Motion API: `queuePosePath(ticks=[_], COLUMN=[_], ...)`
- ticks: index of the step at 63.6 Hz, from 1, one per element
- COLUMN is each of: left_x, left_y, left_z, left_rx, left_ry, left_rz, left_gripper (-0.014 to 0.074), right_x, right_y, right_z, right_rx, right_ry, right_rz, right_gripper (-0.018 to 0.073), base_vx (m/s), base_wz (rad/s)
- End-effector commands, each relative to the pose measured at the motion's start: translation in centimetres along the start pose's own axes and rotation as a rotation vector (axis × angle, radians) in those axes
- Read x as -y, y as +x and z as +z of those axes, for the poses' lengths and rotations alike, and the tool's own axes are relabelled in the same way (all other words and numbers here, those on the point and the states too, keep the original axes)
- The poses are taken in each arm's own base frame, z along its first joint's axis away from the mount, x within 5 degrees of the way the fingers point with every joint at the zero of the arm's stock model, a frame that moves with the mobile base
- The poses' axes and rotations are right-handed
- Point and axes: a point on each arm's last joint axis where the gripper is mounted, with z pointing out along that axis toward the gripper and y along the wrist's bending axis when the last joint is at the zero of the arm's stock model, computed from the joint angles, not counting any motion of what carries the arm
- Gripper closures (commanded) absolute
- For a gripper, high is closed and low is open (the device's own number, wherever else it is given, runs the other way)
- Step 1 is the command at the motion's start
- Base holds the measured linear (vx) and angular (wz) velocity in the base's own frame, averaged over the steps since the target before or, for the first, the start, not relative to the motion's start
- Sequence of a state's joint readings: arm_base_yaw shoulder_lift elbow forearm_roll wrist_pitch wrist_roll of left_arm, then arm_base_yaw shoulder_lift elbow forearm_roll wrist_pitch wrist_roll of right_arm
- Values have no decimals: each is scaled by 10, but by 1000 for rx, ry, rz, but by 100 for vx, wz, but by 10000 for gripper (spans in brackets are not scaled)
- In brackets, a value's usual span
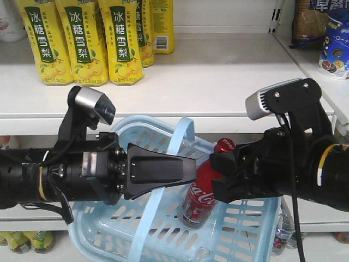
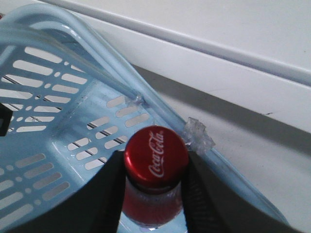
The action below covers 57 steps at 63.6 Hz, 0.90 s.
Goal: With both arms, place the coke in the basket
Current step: 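Lift the bottle off the shelf and lower it into the basket, then open the right gripper to release the bottle and withdraw it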
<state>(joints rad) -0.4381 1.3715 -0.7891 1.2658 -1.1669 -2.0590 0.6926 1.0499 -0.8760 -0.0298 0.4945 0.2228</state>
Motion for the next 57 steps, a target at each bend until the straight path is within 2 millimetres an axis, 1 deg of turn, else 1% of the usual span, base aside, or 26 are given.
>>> queuePosePath(ticks=[1,12,19,25,29,32,37,43,50,51,54,55,57], left_x=[32,32,32,32,32,32,32,32,32,32,32,32,32], left_y=[-3,-3,-3,-3,-3,-3,-3,-3,-3,-3,-3,-3,-3], left_z=[-2,-2,-2,-2,-2,-2,-2,-2,-2,-2,-2,-2,-2], left_rx=[-2,-2,-2,-2,-2,-2,-2,-2,-2,-2,-2,-2,-2], left_ry=[208,208,208,208,208,208,208,208,208,208,208,208,208], left_rz=[36,36,36,36,36,36,36,36,36,36,36,36,36], left_gripper=[602,602,602,602,602,602,603,603,603,603,603,603,603], right_x=[-4,-3,-3,-2,-1,-1,1,4,10,11,15,17,19], right_y=[-23,-23,-23,-24,-25,-26,-26,-24,-17,-16,-10,-8,-4], right_z=[-13,-13,-14,-21,-26,-33,-47,-66,-90,-92,-100,-104,-108], right_rx=[171,173,178,201,217,237,263,289,288,284,260,254,239], right_ry=[-30,-22,-11,0,7,10,20,50,109,118,152,164,177], right_rz=[-20,-37,-60,-87,-104,-113,-130,-163,-205,-209,-223,-225,-223], right_gripper=[379,159,51,8,6,14,48,152,368,417,519,568,575], base_vx=[0,0,0,0,0,0,0,0,0,0,0,0,0], base_wz=[0,0,0,0,0,0,0,0,0,0,0,0,0])
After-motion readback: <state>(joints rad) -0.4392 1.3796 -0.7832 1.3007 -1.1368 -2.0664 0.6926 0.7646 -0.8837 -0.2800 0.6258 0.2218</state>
